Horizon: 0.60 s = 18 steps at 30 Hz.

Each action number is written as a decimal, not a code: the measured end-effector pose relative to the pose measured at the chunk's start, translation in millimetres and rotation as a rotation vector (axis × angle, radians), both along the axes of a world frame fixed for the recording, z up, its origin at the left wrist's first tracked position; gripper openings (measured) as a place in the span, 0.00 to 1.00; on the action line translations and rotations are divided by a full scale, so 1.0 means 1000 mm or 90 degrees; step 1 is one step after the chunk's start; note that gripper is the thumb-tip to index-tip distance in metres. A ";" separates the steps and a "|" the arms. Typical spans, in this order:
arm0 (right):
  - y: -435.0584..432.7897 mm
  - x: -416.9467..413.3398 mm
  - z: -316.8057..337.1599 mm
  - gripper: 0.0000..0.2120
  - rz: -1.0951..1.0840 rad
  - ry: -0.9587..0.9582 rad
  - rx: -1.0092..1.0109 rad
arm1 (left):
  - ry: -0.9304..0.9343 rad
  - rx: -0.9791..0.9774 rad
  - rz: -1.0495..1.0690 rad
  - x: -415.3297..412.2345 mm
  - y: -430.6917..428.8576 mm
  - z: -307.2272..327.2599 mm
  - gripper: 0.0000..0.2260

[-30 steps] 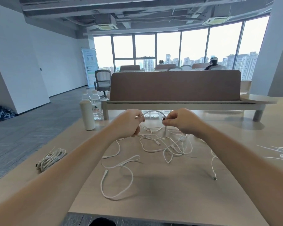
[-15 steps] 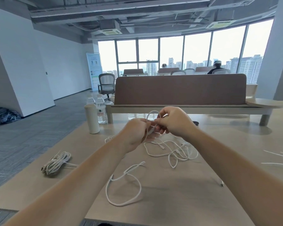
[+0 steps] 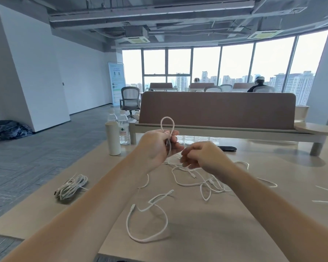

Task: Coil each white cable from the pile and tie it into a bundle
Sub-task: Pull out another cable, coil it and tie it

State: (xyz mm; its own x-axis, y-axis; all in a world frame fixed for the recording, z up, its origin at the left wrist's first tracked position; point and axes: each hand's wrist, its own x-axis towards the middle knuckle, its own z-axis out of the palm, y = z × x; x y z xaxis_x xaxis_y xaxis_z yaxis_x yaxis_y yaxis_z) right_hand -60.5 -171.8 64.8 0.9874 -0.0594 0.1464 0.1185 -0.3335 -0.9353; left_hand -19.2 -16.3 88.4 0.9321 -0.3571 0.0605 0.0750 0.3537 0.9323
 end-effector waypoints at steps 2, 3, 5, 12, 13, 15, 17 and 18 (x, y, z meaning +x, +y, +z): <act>0.008 0.000 -0.009 0.10 0.075 0.026 -0.014 | 0.017 -0.039 -0.020 -0.002 -0.001 0.005 0.11; 0.012 0.001 -0.013 0.10 0.107 0.029 -0.022 | 0.020 -0.052 -0.027 -0.003 -0.001 0.007 0.11; 0.023 0.003 -0.022 0.10 0.148 0.035 -0.027 | 0.023 -0.079 -0.035 -0.005 -0.002 0.009 0.11; 0.043 0.007 -0.036 0.09 0.255 0.060 0.030 | 0.024 -0.127 -0.050 -0.003 0.002 0.013 0.11; 0.042 0.006 -0.036 0.08 0.260 0.068 0.038 | 0.013 -0.112 -0.045 -0.002 0.005 0.013 0.11; 0.039 0.005 -0.035 0.07 0.261 0.102 0.081 | -0.003 -0.078 -0.019 -0.001 0.011 0.016 0.10; 0.035 0.004 -0.035 0.08 0.248 0.155 0.158 | -0.016 -0.035 0.019 0.002 0.019 0.020 0.10; 0.032 0.004 -0.036 0.08 0.232 0.174 0.180 | -0.024 -0.003 0.037 0.004 0.024 0.022 0.11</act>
